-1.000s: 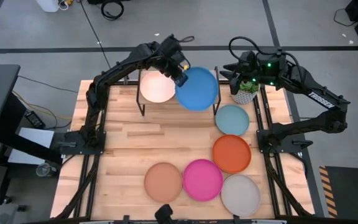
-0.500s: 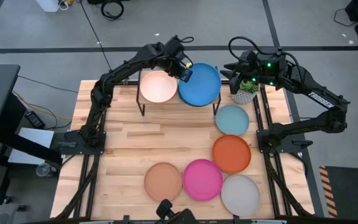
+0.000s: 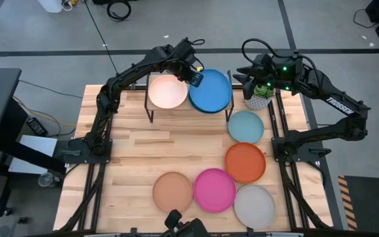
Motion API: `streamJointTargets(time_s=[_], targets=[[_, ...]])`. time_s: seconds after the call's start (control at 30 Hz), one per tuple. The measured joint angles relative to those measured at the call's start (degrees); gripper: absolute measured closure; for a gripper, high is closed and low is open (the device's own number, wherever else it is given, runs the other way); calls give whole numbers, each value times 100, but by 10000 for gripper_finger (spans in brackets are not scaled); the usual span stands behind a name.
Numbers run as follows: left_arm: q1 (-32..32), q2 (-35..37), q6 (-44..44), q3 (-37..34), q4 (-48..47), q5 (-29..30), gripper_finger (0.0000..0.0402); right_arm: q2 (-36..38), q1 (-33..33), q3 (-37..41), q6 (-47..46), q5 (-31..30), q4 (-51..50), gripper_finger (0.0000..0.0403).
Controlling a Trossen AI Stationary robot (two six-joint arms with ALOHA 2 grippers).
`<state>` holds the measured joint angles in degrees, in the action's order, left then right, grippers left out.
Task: Place and stack plates onto a shelf
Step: Stack the blue plate on top of the dark blue plate on the shelf
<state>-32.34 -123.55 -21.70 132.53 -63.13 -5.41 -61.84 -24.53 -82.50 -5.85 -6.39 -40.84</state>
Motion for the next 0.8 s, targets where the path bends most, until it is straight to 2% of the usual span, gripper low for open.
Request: streamJointTargets(time_s=[0.17, 0.3, 0.43, 0.5, 0.57, 0.63, 0.7, 0.8], targets=[[-70, 23, 164, 0, 195, -68, 283, 0, 0, 0, 2, 0, 0, 251], [-79, 137, 807, 0, 450, -279, 262, 0, 0, 0, 26, 0, 0, 251], [196, 317, 2463, 0, 289, -955, 261, 0, 0, 0, 108, 0, 0, 251], [461, 423, 3381, 2, -81, -1581, 260, 0, 0, 0, 138, 0, 2, 251], [784, 504, 4127, 5, -589, -1833, 260, 0, 0, 0, 153, 0, 1, 251], [1153, 525, 4666, 9, -975, -1412, 260, -1, 0, 0, 153, 0, 0, 251], [1524, 498, 5166, -14, -1157, -507, 260, 0, 0, 0, 153, -2, 0, 251], [2023, 420, 5774, -119, -834, 722, 259, -2, 0, 0, 153, -2, 0, 251]])
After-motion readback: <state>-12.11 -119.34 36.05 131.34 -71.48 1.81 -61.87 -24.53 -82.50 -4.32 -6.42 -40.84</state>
